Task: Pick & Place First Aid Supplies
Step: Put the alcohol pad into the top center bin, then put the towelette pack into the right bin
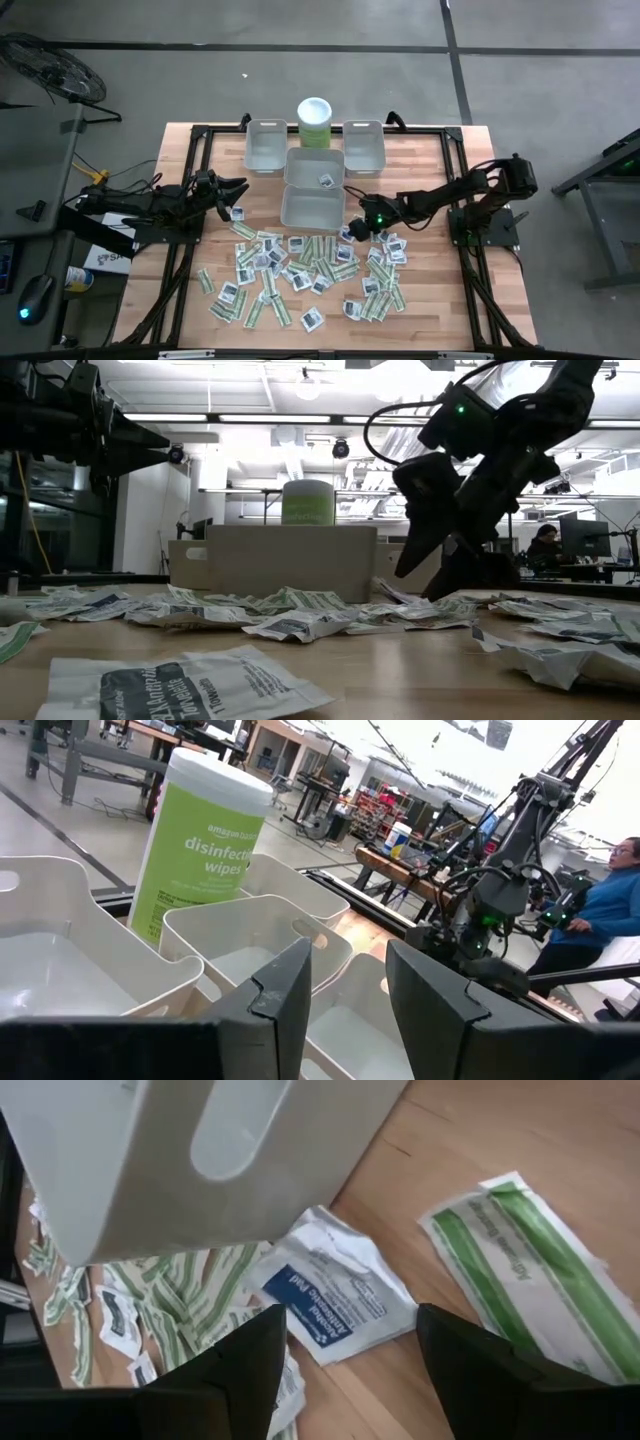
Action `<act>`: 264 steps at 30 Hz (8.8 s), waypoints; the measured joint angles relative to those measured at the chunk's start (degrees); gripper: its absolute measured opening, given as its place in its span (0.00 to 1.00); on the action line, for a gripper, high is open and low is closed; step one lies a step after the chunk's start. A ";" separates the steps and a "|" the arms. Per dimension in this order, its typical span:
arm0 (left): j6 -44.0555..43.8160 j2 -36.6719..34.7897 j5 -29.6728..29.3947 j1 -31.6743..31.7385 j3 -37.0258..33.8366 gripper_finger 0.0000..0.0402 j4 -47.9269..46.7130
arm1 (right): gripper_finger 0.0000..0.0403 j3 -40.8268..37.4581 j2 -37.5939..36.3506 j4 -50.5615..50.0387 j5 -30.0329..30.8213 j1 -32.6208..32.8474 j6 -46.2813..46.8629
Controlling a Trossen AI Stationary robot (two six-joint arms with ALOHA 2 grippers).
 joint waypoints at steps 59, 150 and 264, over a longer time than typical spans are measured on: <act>0.00 0.00 -0.02 0.00 -0.02 0.33 0.00 | 0.00 0.00 -15.75 -4.23 -8.55 2.27 -8.00; -0.02 0.02 -0.02 0.00 -0.02 0.33 0.00 | 0.42 2.56 -15.43 -23.06 -5.87 -7.42 -8.49; 0.00 0.00 0.00 0.00 -0.02 0.33 0.00 | 0.51 5.79 2.55 -8.50 8.87 7.67 16.19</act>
